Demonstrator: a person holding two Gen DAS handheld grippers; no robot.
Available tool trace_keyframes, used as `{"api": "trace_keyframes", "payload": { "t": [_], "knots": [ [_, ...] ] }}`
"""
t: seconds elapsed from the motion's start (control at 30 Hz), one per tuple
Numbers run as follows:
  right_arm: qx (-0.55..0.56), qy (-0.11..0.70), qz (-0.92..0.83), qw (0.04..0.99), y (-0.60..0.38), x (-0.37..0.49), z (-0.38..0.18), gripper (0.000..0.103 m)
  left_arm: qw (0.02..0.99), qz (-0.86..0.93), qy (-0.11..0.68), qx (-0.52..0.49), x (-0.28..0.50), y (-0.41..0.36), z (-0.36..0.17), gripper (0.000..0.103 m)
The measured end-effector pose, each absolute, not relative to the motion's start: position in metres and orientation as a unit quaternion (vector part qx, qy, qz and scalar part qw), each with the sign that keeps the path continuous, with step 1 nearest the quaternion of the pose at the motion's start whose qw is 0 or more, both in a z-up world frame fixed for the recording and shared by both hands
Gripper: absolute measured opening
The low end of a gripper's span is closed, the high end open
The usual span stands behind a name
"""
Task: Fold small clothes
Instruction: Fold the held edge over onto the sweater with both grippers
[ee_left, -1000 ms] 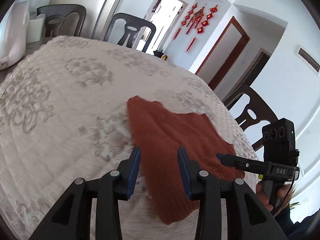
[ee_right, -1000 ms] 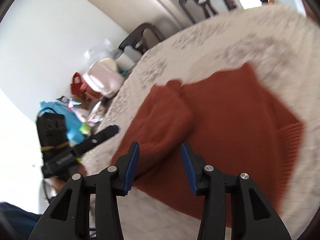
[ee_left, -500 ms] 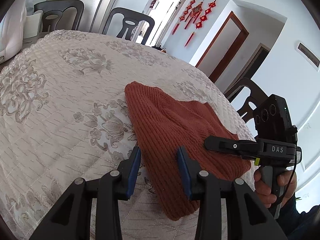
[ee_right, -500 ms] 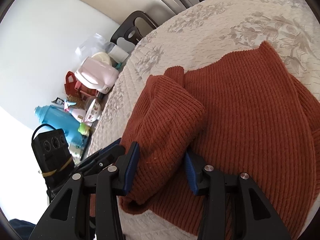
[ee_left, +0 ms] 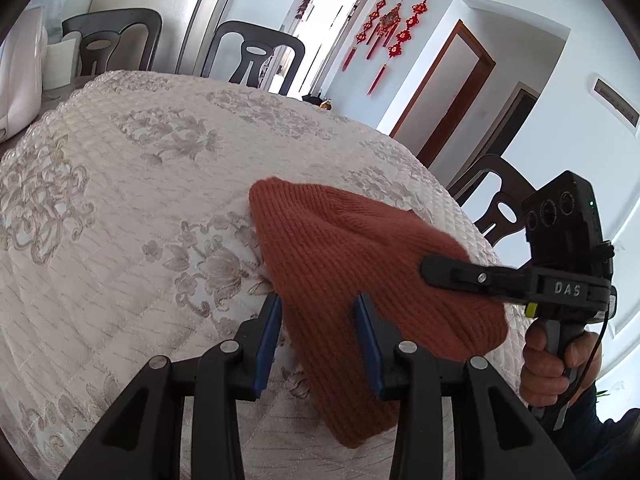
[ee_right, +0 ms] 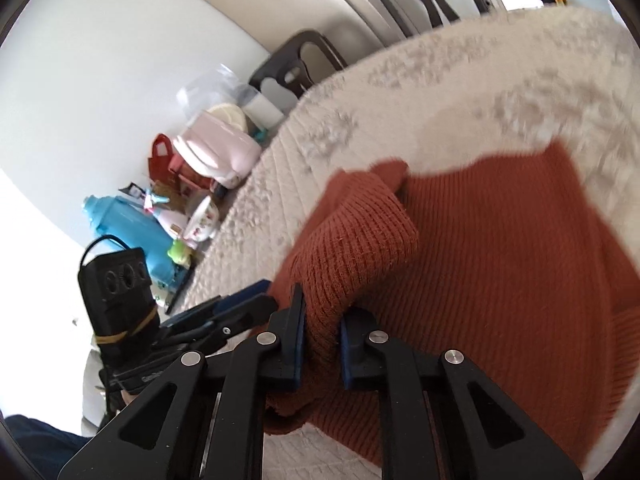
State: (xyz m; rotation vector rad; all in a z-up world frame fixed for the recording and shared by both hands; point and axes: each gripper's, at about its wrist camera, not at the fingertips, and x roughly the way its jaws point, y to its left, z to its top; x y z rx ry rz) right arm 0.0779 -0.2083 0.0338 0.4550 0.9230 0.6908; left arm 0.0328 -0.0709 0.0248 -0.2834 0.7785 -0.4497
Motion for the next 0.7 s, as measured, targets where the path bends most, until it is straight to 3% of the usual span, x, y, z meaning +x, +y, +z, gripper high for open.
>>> {"api": "trace_keyframes", "payload": {
  "t": [0.23,0.57,0.7],
  "knots": [
    [0.202,0.386,0.292,0.851,-0.258,0.063,0.067,0.013,0.893,-0.245,0.357,-0.124,0.038,-0.093,0.041,0.040],
    [0.247,0.437,0.207,0.839,-0.320,0.046,0.007,0.013,0.877,-0.279,0.380,-0.089,0.036,-0.133,0.027,0.040],
    [0.258,0.433,0.204,0.839,-0.325,0.046,0.011,0.015,0.879,-0.274,0.382,-0.078,0.034,-0.138,0.024,0.040]
  ]
}}
